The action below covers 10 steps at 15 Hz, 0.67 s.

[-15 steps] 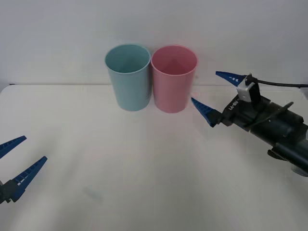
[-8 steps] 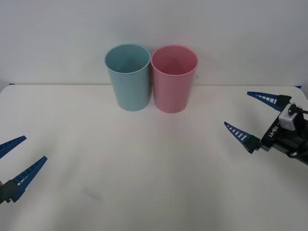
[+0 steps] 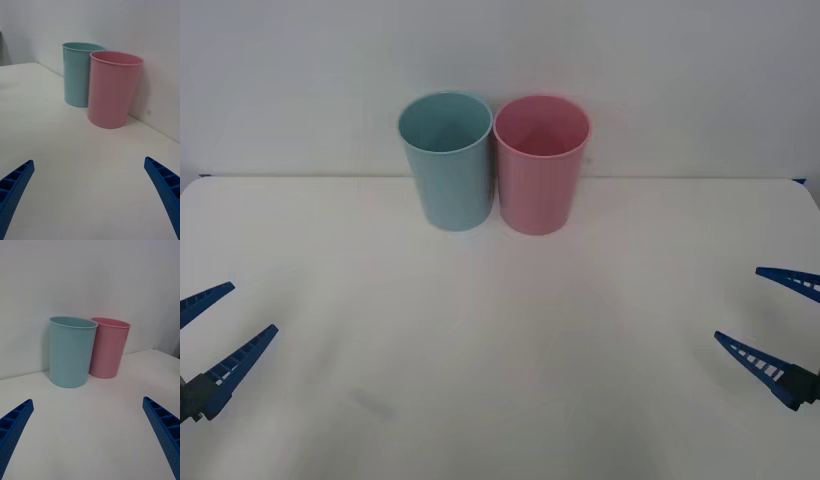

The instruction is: Grasp the object on the table and drop it into the matching bin: aluminum can to the light blue bin, PET bottle to the pink bin.

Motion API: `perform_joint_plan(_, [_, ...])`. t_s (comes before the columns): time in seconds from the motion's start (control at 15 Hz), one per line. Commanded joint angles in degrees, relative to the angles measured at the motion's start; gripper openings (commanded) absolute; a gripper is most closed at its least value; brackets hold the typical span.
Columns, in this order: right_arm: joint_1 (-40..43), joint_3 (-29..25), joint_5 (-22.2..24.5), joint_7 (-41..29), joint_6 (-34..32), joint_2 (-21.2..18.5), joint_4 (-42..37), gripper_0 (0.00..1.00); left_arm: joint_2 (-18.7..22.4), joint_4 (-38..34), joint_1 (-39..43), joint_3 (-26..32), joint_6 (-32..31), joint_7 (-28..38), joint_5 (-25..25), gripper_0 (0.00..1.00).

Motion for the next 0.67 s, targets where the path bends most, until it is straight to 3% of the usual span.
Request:
perform_joint_plan(0.07, [2.3,-3.0,2.1,-3.5,-3.7,2.3,-0.6,1.0,0.0,0.0,0.0,0.0,0.0,0.0,0.0,1.0])
perform_joint_plan(0.27, [2.5,-4.8,4.3,-3.7,-5.8,4.9,-0.5,1.0,0.0,0.0,0.0,0.0,0.0,0.0,0.0,1.0])
perform_joint_plan(0.67, [2.5,-4.8,4.7,-3.8,-6.3,5.2,-0.5,1.0,0.0,0.0,0.0,0.0,0.0,0.0,0.0,1.0])
